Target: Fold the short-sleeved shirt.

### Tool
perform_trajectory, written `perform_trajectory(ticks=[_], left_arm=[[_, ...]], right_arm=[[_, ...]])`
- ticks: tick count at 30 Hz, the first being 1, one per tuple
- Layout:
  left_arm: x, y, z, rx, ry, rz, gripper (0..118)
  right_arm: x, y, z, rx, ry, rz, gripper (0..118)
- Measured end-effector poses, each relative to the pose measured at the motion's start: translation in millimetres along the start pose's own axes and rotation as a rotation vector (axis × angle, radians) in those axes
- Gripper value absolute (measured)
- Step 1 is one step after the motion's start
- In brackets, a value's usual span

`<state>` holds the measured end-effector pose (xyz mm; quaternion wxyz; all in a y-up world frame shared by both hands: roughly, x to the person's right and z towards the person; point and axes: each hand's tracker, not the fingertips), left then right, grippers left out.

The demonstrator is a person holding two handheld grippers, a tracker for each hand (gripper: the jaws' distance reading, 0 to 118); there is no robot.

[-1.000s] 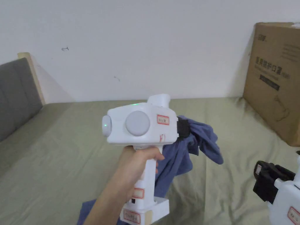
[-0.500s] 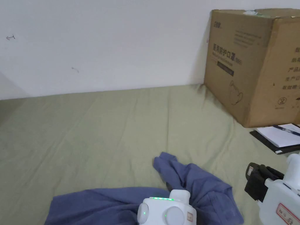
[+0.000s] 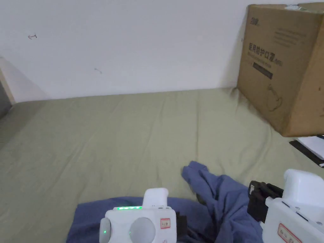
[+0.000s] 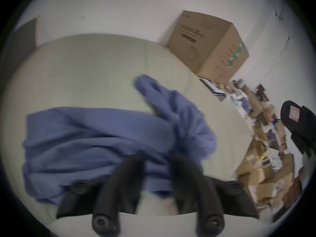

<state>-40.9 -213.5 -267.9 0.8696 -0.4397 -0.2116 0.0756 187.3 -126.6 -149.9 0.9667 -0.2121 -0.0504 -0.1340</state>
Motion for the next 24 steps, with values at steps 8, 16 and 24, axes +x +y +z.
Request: perform_trajectory(ticks=[8,16,24], left_arm=[[-101.8,-34.4,42.1,0.025,0.173,0.182,0],[-164.9,28.3,35.8,0.087,0.308,0.162,69],[-206.0,75.0,-32.1,-0.04,0.312,0.24,91]], right_arm=[[-21.3,-16.2,-26.5,-0.073,0.038,0.044,0],[-29.8,-25.7,-44.1,-0.121,0.048,0.071,0],[-27.5,-30.9,-58.7,-0.165,0.027,0.084,0]])
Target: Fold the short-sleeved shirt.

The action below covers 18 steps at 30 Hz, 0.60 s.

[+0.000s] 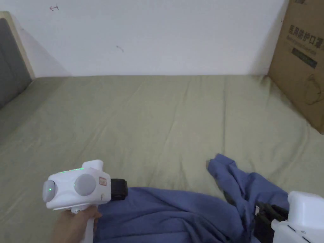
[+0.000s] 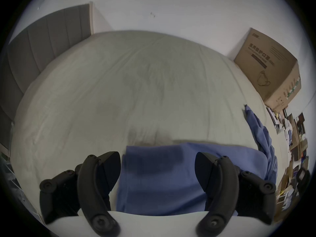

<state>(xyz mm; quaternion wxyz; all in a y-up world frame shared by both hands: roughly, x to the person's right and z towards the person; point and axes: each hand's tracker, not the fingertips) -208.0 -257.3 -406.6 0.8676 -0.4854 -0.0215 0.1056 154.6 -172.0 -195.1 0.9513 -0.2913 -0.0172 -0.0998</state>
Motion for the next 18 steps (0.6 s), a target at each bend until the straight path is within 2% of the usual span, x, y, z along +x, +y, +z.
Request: perform_trajectory(ticks=[2,3,4,5,6,7,9,13,15,16,18], left_arm=[[0.9,-4.9,-20.7,-0.065,-0.037,0.046,88],[2.2,-11.2,-27.8,-0.091,0.003,0.052,73],[7.1,-16.0,-25.4,-0.025,0.104,-0.011,51],[10.0,-21.4,-16.9,0.023,0.092,-0.041,38],[10.5,-20.4,-14.5,0.022,0.0,-0.026,14],[10.4,-19.0,-18.7,-0.032,-0.101,0.028,3],[9.4,-16.6,-22.7,-0.035,-0.031,0.025,2],[4.7,-13.5,-10.2,-0.037,-0.051,0.024,2],[5.3,-11.6,-0.6,-0.022,-0.05,0.028,2],[8.4,-10.7,7.8,0.002,-0.052,0.0,2],[12.0,-9.0,20.2,0.031,-0.055,-0.036,2]], right_arm=[[1.3,0.8,-5.0,-0.015,-0.013,0.001,0],[2.4,0.8,-7.4,-0.022,-0.018,0.001,0],[3.9,-0.2,-9.3,-0.027,-0.018,0.001,0],[5.3,-0.4,-11.0,-0.032,-0.019,0.0,0],[6.8,-0.4,-12.8,-0.037,-0.022,0.001,0],[8.6,-0.3,-14.9,-0.04,-0.025,0.003,0],[14.7,-1.5,-20.0,-0.048,-0.029,0.008,0],[35.3,-3.5,-18.6,-0.063,-0.058,0.057,0],[52.9,-0.5,-20.4,-0.069,-0.081,0.035,0],[63.6,2.1,-20.1,-0.071,-0.083,-0.004,0],[77.6,7.3,-22.8,-0.062,-0.065,-0.037,0]])
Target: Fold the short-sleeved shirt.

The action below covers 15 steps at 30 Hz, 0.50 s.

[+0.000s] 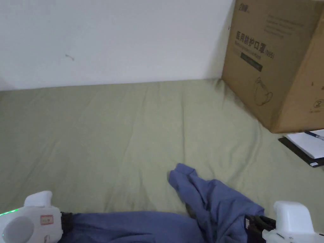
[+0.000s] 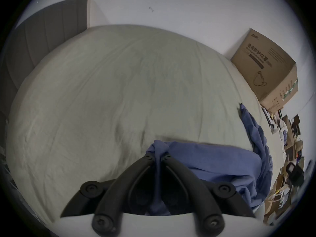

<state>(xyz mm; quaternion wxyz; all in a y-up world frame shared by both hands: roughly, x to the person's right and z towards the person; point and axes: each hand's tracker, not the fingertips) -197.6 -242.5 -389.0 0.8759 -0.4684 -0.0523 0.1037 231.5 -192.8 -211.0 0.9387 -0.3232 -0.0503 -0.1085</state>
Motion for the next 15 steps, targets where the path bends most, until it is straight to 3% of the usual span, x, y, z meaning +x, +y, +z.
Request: perform_trajectory(ticks=[3,4,6,7,11,13,15], left_arm=[[5.8,4.1,20.8,0.031,-0.016,-0.038,2],[6.5,5.4,27.3,0.047,-0.019,-0.042,2],[5.8,7.7,37.9,0.064,-0.032,-0.051,2],[6.7,8.9,41.1,0.07,-0.034,-0.055,3],[7.3,8.9,51.6,0.076,-0.022,-0.083,3],[5.9,9.0,52.2,0.068,0.002,-0.094,3],[3.6,9.7,47.9,0.068,0.005,-0.096,3]], right_arm=[[15.3,21.8,-14.9,-0.027,0.025,0.013,2],[17.5,29.7,-20.9,-0.014,0.02,0.033,24],[20.6,49.4,-35.7,-0.029,0.022,0.091,84],[23.7,59.3,-43.8,-0.038,0.039,0.109,106],[50.1,98.6,-79.0,-0.028,0.107,0.111,107],[61.7,115.9,-94.4,-0.08,0.021,0.071,107],[74.2,122.4,-107.4,-0.11,0.035,0.037,107]])
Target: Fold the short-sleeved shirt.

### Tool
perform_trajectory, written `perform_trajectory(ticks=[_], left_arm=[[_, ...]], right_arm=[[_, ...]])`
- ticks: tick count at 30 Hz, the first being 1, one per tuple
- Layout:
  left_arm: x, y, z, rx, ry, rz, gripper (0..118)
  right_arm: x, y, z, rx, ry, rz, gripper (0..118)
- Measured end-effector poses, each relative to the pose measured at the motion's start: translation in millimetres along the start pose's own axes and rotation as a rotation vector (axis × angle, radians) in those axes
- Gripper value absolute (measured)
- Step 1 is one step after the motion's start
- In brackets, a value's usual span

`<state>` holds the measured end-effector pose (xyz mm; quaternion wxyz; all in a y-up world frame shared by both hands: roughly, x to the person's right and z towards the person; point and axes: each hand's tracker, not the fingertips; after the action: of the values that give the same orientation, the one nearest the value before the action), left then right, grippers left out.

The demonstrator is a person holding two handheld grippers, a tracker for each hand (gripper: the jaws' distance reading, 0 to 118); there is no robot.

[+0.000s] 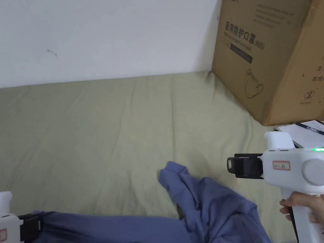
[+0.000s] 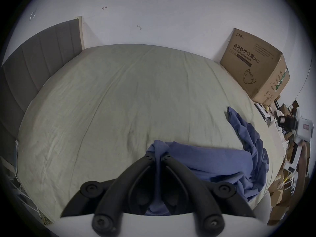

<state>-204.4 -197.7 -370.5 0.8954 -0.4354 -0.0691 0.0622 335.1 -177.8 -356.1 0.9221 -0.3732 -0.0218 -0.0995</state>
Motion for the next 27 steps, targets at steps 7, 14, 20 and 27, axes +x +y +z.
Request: perform_trajectory(ticks=[7,14,20,27], left_arm=[[-0.8,-3.3,-5.5,-0.022,0.014,-0.006,3],[-3.3,-3.0,-13.8,-0.042,0.014,0.018,3],[-3.2,-2.3,-26.1,-0.056,0.021,0.036,3],[-7.2,-0.3,-20.4,-0.063,0.017,0.05,3]], right_arm=[[-14.2,-3.3,-49.5,-0.127,0.046,0.099,107],[-60.5,10.7,-110.5,-0.27,0.071,0.233,91],[-83.7,-16.1,-166.3,-0.414,0.028,0.385,59],[-66.8,-6.0,-150.2,-0.389,0.028,0.25,2]])
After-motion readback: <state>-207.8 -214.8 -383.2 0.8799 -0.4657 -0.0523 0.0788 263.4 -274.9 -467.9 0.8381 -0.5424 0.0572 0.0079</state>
